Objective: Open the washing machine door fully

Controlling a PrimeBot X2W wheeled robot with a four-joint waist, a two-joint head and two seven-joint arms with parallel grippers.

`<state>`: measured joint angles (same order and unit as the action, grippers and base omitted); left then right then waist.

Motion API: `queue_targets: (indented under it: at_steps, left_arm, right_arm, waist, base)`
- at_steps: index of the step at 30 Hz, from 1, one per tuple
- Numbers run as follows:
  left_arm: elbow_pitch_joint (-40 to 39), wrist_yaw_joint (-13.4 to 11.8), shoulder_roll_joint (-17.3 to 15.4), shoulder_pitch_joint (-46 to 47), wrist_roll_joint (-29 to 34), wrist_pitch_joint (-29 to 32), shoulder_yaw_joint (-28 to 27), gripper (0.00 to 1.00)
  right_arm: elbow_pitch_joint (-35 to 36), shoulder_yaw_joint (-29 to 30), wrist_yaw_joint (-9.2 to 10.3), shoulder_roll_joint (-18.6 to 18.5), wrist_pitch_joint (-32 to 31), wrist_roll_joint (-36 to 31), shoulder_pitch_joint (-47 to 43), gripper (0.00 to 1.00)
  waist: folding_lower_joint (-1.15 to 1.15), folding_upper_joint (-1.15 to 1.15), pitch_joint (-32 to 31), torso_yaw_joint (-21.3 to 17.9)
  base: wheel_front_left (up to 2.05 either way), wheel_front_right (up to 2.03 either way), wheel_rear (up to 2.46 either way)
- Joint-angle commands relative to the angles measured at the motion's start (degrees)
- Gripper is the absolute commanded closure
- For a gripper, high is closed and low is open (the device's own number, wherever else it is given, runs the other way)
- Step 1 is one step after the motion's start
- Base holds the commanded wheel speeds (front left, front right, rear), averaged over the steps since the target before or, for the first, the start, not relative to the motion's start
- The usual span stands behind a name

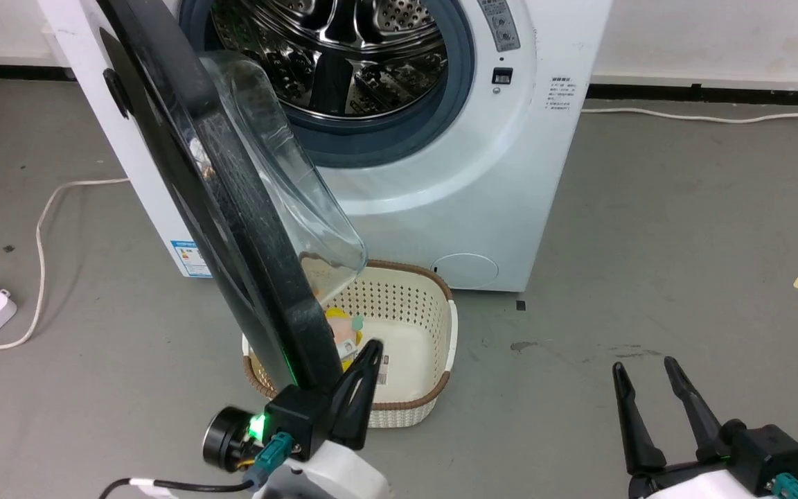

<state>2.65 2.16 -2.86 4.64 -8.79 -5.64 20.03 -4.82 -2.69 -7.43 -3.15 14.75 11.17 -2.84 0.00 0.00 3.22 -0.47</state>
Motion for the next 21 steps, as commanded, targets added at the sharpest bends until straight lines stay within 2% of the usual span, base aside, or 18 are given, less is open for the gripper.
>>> queue_targets:
  at_steps: [1,9,21]
  left_arm:
    - [0.99,-0.28,-0.28,0.15,0.08,-0.52,-0.15,1.0]
    - [6.64,-2.0,-0.62,1.49,0.31,-3.52,-1.01,1.0]
    - [10.11,-3.88,-1.29,0.91,-2.21,-5.32,-3.3,1.0]
  right_arm:
    - [-0.1,-0.15,-0.06,0.27,0.25,0.24,1.06,0.0]
    - [-1.4,0.0,-0.06,0.27,0.25,0.27,0.69,0.0]
    - [-2.28,-1.25,-0.06,0.27,0.25,0.05,-0.27,0.0]
  waist:
    - [0.0,0.0,0.07,0.13]
    - [0.0,0.0,-0.35,2.8]
    - [0.0,0.0,-1.56,12.95]
  base:
    - [0.0,0.0,0.0]
    - [0.0,0.0,0.0]
    - [0.0,0.0,0.0]
